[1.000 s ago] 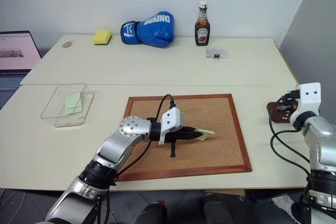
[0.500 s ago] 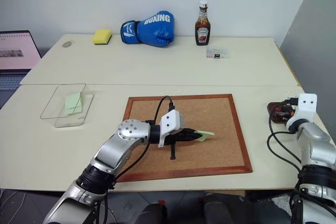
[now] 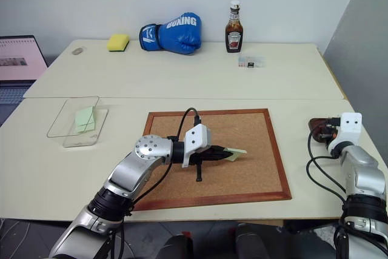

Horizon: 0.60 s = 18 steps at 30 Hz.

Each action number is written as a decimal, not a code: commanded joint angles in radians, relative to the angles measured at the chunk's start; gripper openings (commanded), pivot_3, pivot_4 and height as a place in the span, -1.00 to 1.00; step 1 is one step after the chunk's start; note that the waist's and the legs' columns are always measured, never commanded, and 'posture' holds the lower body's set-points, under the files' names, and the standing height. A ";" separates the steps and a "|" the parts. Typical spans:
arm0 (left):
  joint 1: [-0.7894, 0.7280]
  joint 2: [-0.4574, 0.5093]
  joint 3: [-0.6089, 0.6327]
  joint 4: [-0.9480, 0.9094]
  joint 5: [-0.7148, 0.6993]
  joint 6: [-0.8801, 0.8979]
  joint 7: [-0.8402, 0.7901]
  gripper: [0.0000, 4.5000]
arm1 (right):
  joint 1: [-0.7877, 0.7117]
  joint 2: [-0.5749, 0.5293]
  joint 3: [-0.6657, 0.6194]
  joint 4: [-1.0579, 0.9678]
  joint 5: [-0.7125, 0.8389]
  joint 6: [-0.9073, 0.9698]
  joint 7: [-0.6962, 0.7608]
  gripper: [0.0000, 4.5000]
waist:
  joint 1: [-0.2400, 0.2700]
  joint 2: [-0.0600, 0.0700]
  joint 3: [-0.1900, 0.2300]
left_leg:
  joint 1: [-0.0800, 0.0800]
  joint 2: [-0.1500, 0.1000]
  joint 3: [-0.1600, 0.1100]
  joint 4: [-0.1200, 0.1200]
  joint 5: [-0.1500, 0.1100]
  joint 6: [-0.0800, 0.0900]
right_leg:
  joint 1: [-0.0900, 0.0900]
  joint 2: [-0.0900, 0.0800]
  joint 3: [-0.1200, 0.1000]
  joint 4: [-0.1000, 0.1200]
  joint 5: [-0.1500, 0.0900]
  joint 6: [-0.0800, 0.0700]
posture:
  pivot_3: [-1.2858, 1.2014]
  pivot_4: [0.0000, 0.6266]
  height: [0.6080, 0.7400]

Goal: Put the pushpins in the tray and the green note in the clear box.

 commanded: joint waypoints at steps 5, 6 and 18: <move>-0.007 0.001 0.012 -0.013 -0.004 -0.027 -0.004 -1.00 | 0.040 -0.037 -0.061 -0.183 0.013 -0.072 -0.004 0.37 | 0.000 0.001 0.000 | 0.000 0.000 0.000 0.000 0.000 0.000 | 0.000 0.000 0.000 0.000 0.000 0.000 | 0.03 -0.52 1.00; -0.007 0.001 0.012 -0.013 -0.004 -0.029 -0.004 -1.00 | 0.048 -0.039 -0.064 -0.218 0.017 -0.069 0.002 0.50 | 0.000 0.001 0.000 | 0.000 0.000 0.000 0.000 0.000 0.000 | 0.000 0.000 0.000 0.000 0.000 0.000 | 0.03 -0.52 1.00; -0.049 0.033 0.087 0.064 -0.002 -0.048 0.027 -1.00 | 0.001 -0.095 0.092 -0.583 0.140 0.059 0.208 1.00 | -0.003 0.001 0.001 | 0.000 0.000 -0.001 0.000 0.000 0.000 | 0.000 0.000 0.000 0.000 0.000 0.000 | 0.03 -0.52 1.00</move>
